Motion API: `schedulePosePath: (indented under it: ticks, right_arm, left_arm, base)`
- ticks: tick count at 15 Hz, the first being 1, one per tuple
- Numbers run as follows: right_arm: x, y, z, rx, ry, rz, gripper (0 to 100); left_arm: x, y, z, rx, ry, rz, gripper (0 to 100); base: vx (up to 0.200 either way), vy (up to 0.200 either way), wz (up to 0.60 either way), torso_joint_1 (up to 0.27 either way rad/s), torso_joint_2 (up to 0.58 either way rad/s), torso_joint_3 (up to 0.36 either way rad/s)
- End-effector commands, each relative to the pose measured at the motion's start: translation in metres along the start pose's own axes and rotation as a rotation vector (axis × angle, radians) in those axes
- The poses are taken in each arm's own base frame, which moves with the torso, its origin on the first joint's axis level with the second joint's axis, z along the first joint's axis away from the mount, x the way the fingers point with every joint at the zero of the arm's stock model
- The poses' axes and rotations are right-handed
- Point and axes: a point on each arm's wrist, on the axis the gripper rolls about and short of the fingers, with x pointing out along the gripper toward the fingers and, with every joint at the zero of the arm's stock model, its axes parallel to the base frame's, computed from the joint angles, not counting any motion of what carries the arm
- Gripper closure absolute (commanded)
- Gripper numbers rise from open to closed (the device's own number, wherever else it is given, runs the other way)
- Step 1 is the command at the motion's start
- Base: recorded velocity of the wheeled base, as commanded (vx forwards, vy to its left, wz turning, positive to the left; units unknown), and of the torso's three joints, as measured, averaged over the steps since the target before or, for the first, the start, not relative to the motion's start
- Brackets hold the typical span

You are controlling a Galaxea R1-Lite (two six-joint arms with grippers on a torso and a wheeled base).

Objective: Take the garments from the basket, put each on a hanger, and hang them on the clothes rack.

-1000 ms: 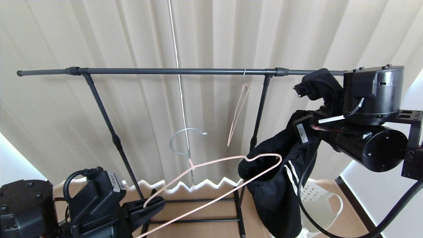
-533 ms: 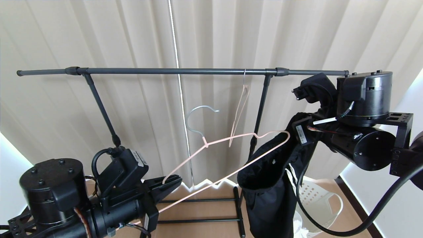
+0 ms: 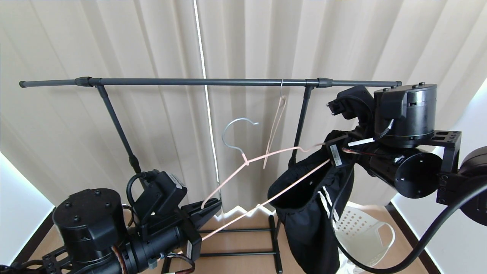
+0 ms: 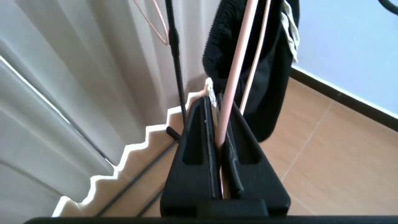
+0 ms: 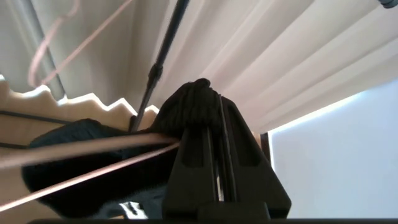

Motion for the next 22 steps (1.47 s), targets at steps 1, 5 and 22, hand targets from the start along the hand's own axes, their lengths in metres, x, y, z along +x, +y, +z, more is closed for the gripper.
schedulePosePath:
  ticks: [1,5,22]
  right_arm:
    - [-0.003,0.008,0.001,0.002,-0.008,0.024,100]
    - [-0.013,0.018,0.004,0.023,-0.024,0.043,100]
    - [-0.078,0.072,0.011,0.089,-0.108,0.265,100]
  left_arm:
    - [0.004,-0.003,-0.004,-0.001,0.019,-0.015,100]
    - [0.007,-0.006,-0.001,-0.024,0.007,0.024,100]
    - [0.018,-0.01,-0.002,-0.03,-0.074,0.054,100]
  base:
    - [0.0,0.0,0.0,0.0,0.0,0.0]
    - [0.0,0.0,0.0,0.0,0.0,0.0]
    - [0.0,0.0,0.0,0.0,0.0,0.0]
